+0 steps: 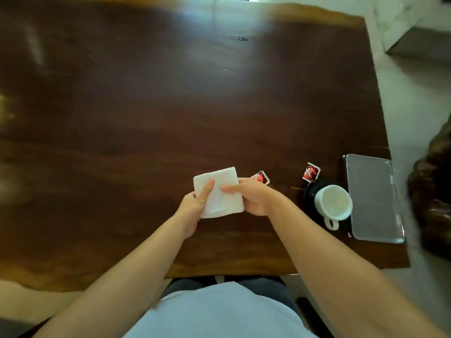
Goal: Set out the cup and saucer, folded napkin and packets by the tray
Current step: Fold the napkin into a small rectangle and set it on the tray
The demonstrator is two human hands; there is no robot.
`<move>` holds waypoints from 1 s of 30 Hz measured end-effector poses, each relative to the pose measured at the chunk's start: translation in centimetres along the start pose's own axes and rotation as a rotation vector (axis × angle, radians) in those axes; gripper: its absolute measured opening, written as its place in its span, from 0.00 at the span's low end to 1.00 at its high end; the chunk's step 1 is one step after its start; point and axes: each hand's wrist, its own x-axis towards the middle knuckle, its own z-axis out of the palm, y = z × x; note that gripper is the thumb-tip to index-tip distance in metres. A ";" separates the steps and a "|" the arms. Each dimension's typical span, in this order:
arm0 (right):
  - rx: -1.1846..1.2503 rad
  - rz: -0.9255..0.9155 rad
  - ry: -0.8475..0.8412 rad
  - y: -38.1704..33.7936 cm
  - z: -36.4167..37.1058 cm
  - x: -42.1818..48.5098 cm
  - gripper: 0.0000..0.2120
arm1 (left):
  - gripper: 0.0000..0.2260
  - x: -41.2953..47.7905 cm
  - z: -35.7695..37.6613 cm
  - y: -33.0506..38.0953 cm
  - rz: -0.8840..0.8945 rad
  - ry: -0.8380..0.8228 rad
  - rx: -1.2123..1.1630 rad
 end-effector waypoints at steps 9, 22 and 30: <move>0.255 -0.226 0.404 1.3 0.7 -5.4 0.18 | 0.19 -3.7 4.8 1.9 0.443 0.142 0.257; 0.023 -0.678 0.618 6.3 -6.5 -14.0 0.14 | 0.30 -9.4 15.6 0.6 0.706 0.341 0.661; 0.036 -0.669 0.701 10.5 -13.3 -20.1 0.19 | 0.23 -14.1 25.8 -4.4 0.847 0.412 0.603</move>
